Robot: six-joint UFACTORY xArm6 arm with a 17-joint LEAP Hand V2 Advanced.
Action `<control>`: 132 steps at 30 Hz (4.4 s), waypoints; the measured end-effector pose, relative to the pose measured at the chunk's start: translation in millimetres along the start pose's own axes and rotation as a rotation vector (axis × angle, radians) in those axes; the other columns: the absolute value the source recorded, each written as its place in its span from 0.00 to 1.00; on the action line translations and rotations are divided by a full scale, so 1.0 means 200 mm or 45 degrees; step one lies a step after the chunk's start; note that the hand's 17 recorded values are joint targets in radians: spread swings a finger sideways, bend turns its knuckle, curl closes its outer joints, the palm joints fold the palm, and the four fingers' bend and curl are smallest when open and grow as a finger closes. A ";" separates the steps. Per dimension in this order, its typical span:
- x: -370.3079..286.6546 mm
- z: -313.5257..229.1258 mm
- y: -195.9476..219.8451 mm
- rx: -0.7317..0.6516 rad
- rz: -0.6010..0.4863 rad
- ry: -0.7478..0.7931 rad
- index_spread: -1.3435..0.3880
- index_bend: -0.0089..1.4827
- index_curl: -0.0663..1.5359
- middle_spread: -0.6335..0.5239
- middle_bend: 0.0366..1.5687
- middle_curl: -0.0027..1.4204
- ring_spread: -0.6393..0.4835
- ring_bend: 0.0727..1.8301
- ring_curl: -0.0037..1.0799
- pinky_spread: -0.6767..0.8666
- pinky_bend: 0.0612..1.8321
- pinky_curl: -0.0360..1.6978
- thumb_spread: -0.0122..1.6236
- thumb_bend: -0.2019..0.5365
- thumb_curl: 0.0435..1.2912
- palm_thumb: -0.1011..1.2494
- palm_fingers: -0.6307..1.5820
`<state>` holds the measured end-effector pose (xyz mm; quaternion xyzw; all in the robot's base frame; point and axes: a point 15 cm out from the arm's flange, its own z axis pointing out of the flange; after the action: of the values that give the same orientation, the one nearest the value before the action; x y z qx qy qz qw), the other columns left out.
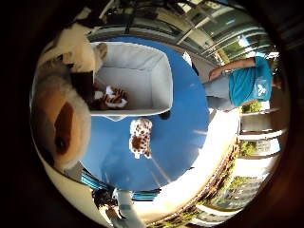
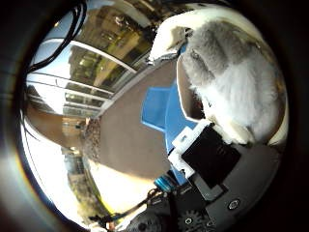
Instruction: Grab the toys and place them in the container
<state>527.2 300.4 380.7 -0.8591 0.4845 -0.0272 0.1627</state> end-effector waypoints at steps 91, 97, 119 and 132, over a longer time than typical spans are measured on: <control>0.97 0.77 1.03 -0.750 0.641 0.091 0.69 0.18 0.19 0.54 0.47 0.41 0.72 0.60 0.42 0.71 0.60 0.17 0.70 0.29 0.28 0.50 0.82; 0.94 0.69 1.08 -0.807 0.655 0.072 0.57 0.33 0.25 0.47 0.66 0.55 0.59 0.71 0.55 0.65 0.72 0.22 0.66 0.38 0.37 0.72 0.77; 0.66 -0.59 0.97 -0.533 0.481 0.002 0.33 0.50 0.51 0.41 0.84 0.70 0.49 0.85 0.69 0.52 0.94 0.39 0.68 0.30 0.57 0.83 0.65; 0.26 -0.85 0.45 0.011 0.207 0.057 0.28 0.49 0.71 0.41 0.88 0.71 0.49 0.89 0.69 0.51 0.95 0.43 0.67 0.26 0.64 0.82 0.63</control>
<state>446.8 170.5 507.9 -0.8153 0.5561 -0.0351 0.1573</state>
